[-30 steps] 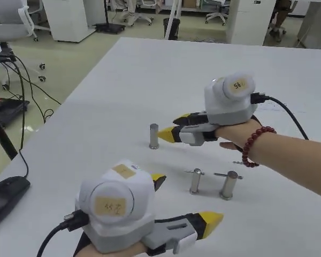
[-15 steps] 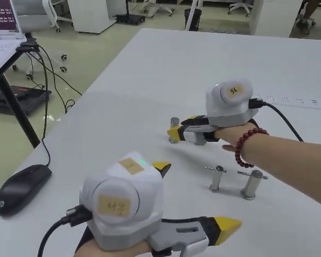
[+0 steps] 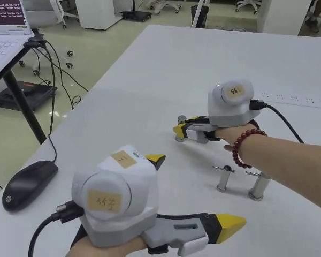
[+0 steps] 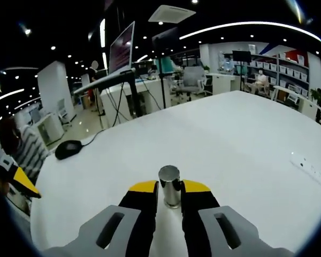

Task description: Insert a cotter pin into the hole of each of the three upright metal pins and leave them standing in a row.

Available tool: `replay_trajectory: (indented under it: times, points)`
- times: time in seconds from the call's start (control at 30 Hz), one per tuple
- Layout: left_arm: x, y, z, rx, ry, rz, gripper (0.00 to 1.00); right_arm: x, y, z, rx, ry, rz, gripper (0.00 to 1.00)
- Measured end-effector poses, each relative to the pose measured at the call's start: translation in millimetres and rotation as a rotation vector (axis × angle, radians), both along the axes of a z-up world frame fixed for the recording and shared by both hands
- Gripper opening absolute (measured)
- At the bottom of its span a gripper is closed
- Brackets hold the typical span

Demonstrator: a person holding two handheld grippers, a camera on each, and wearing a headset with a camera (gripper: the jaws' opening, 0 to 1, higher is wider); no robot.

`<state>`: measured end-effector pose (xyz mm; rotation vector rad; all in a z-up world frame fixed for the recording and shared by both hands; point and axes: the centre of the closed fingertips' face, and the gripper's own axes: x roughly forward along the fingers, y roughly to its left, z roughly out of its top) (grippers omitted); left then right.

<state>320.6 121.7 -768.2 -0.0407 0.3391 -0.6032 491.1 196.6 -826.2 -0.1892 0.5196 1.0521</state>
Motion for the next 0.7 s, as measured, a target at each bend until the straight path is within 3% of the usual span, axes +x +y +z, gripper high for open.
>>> replay_trajectory:
  times: [0.27, 0.5, 0.7]
  points:
    - [0.4, 14.1, 2.6, 0.017, -0.004, 0.019, 0.99, 2.4, -0.7, 0.7, -0.029, -0.029, -0.011, 0.14]
    - [-0.8, 20.1, 2.3, 0.027, 0.002, 0.025, 0.98, -4.4, 1.5, 1.6, -0.043, -0.016, -0.001, 0.13]
    - [-0.5, 26.6, 4.9, 0.027, -0.003, 0.045, 0.97, -15.9, 4.0, 16.6, -0.031, -0.030, 0.038, 0.13]
